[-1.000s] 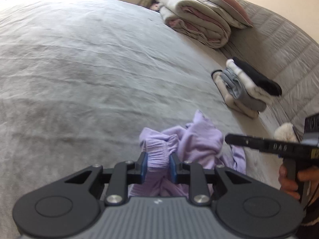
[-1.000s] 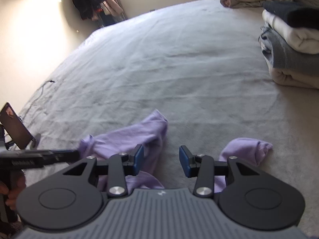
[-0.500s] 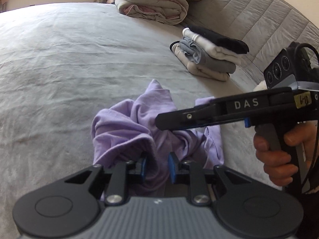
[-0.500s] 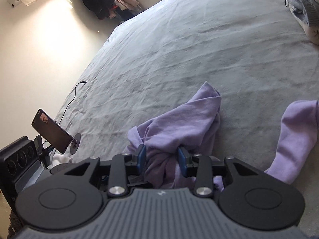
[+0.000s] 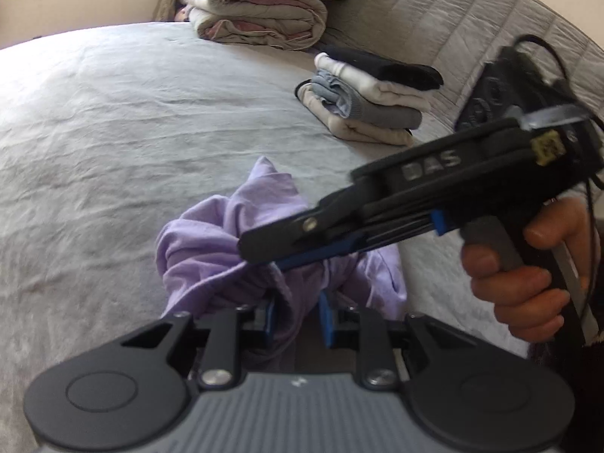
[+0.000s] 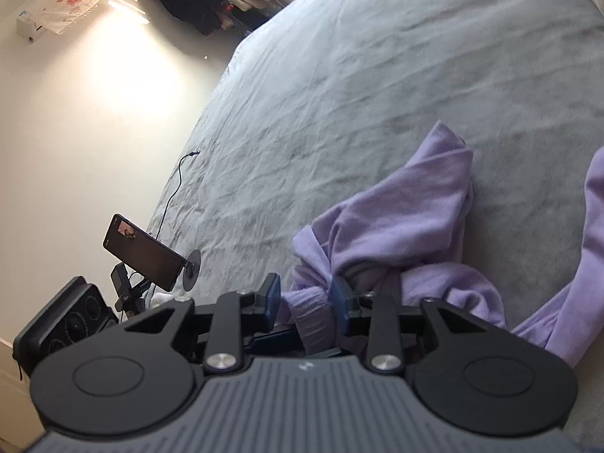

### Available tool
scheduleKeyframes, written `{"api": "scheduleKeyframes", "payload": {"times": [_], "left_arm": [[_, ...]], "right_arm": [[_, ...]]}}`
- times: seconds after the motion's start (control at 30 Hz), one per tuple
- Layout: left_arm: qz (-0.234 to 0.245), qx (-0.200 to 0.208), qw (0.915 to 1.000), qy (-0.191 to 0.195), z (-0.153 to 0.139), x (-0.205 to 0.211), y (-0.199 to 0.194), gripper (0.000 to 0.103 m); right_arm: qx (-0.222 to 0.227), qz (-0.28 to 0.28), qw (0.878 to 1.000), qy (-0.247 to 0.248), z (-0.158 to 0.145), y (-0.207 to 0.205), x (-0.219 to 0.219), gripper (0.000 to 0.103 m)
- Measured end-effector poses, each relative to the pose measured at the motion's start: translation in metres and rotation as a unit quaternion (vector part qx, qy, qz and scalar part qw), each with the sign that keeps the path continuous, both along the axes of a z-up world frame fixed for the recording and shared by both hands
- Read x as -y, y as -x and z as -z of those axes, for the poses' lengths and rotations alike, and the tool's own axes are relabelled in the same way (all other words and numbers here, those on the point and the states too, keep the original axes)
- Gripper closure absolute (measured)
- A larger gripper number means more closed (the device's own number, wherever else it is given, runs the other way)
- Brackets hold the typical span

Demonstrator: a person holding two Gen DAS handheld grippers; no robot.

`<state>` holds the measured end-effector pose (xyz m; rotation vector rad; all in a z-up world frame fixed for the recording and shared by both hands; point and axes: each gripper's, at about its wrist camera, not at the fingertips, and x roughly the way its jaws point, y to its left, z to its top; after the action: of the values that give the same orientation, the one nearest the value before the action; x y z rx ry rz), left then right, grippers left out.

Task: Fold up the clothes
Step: 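Grasp the sweatshirt fabric with both grippers close together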

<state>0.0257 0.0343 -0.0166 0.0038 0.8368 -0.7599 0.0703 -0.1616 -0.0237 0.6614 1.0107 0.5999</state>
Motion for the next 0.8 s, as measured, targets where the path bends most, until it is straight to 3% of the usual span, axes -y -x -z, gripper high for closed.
{"api": "scheduleKeyframes", "payload": {"times": [0.23, 0.3, 0.5, 0.8], "left_arm": [[0.007, 0.024, 0.9994, -0.022, -0.007, -0.002, 0.01, 0.073], [-0.002, 0.034, 0.9992, -0.022, -0.012, -0.006, 0.013, 0.066], [-0.022, 0.079, 0.996, -0.036, -0.023, -0.015, 0.021, 0.051], [-0.031, 0.109, 0.9903, -0.08, -0.014, -0.004, 0.016, 0.05]], "right_arm": [[-0.028, 0.004, 1.0, 0.001, 0.008, -0.002, 0.004, 0.08], [-0.027, 0.006, 1.0, 0.002, 0.008, -0.001, 0.007, 0.095], [-0.024, 0.008, 1.0, 0.004, 0.006, 0.001, 0.011, 0.095], [0.01, 0.014, 1.0, -0.022, -0.006, 0.004, 0.011, 0.095]]}}
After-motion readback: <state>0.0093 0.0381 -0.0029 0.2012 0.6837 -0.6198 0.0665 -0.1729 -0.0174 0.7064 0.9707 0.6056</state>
